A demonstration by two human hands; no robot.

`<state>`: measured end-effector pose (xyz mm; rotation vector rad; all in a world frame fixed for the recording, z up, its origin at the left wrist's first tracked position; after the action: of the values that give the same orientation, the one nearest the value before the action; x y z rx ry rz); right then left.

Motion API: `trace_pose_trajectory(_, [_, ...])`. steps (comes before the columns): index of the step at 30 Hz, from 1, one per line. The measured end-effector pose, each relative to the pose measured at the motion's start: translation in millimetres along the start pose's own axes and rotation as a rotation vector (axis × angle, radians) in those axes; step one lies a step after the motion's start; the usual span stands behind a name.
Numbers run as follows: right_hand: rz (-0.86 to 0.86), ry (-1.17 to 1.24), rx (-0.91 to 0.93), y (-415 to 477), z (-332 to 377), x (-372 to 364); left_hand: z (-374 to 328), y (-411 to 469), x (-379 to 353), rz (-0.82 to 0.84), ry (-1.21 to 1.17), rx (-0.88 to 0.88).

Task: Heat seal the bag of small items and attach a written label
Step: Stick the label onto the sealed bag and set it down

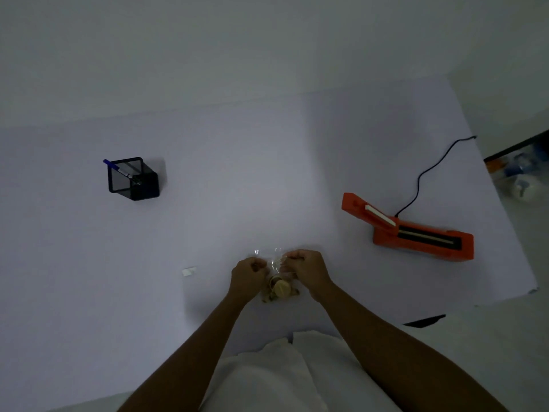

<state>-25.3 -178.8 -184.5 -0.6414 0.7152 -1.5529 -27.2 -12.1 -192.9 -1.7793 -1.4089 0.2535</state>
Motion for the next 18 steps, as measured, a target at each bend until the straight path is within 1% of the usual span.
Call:
trace_pose_trajectory(5, [0.009, -0.059, 0.014, 13, 3, 4, -2, 2, -3, -0.036, 0.118, -0.07])
trace_pose_trajectory(8, [0.058, -0.023, 0.019, 15, 7, 0, -2, 5, -7, -0.068, 0.183, -0.058])
trace_pose_trajectory(10, [0.083, -0.041, -0.005, 14, 6, -3, -2, 7, -9, -0.096, 0.235, -0.044])
trace_pose_trajectory(15, [0.039, -0.02, -0.038, 19, -3, -2, -3, 9, -8, -0.156, 0.24, -0.019])
trace_pose_trajectory(18, [0.033, -0.05, -0.021, 21, -4, -1, 0, 10, -8, -0.144, 0.231, -0.058])
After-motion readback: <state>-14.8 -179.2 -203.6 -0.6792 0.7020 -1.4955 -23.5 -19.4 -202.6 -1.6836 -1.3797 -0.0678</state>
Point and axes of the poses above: each hand's wrist, its own y-axis towards the middle knuckle, its own x-axis out of the back of the hand, z = x × y, the point moved 1 cm from there along y, towards the middle knuckle, and after that the axes turned 5 degrees about z, right-handed, at the moved point
